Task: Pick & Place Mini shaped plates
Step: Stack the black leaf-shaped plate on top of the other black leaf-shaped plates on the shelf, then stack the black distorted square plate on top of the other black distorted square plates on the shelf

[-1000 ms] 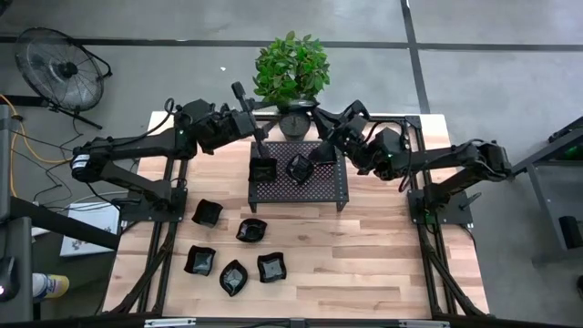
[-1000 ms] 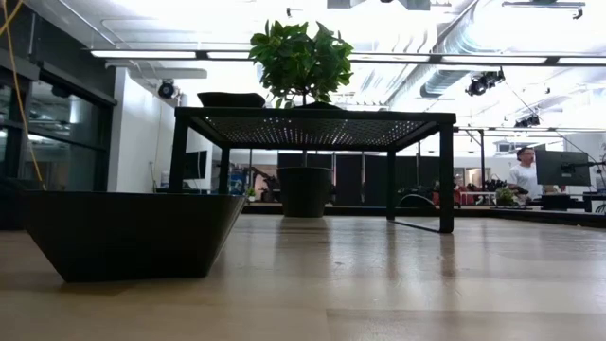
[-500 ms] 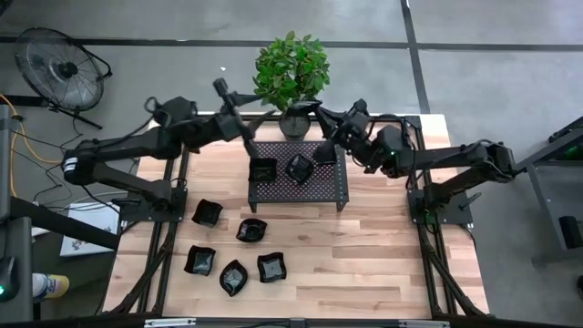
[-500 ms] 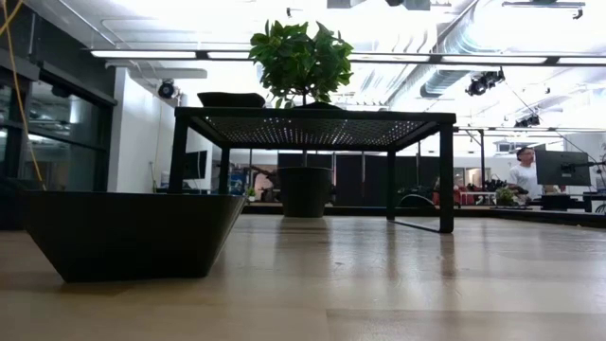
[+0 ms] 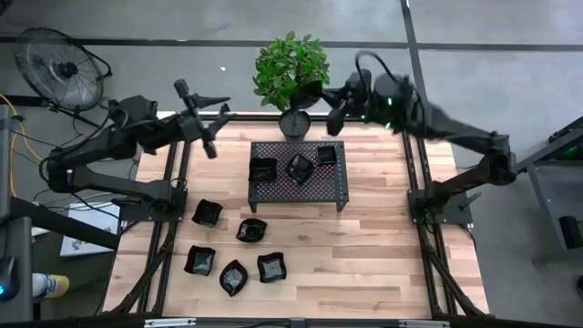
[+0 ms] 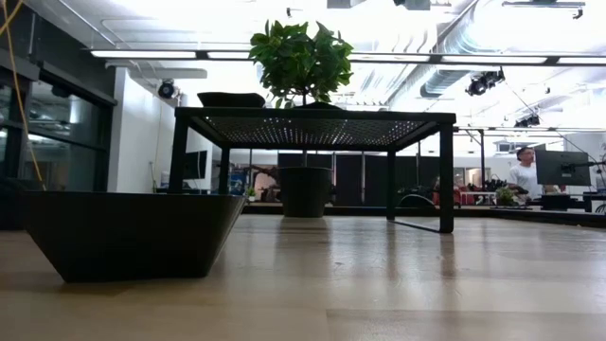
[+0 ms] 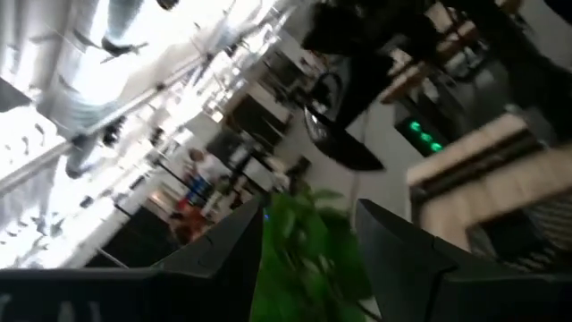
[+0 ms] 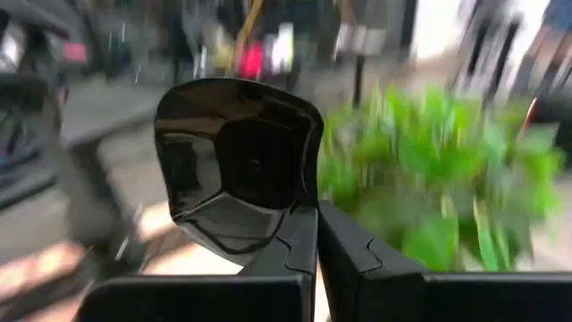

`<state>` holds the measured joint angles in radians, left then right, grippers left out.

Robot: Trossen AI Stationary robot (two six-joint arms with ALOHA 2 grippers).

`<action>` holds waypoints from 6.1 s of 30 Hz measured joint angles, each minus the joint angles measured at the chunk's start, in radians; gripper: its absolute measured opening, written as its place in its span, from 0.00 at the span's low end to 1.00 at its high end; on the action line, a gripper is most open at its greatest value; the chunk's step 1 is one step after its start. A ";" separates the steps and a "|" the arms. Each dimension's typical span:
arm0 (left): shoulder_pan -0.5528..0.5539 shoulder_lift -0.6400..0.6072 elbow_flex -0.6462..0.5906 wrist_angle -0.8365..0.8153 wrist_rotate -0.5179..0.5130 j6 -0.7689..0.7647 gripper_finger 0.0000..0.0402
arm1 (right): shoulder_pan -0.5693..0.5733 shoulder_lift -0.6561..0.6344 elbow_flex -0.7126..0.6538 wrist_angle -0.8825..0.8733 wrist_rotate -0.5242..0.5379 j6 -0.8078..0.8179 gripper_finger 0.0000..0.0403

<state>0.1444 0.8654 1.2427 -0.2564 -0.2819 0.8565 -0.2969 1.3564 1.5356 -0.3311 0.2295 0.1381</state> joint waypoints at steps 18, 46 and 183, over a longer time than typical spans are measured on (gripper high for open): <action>0.000 -0.118 0.000 -0.279 0.000 -0.136 0.44 | -0.089 0.290 0.328 -0.933 -0.656 0.318 0.00; 0.000 -0.114 0.000 -0.330 -0.001 -0.192 0.43 | -0.093 0.513 0.328 -0.846 -0.571 0.272 0.00; -0.145 0.190 -0.546 -0.922 0.250 -1.804 0.43 | -0.095 -0.433 -0.221 -0.795 -0.391 0.056 0.39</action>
<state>-0.0010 1.0554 0.6971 -1.1786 -0.0324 -0.9478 -0.3923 0.9238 1.3144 -1.1261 -0.1618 0.1945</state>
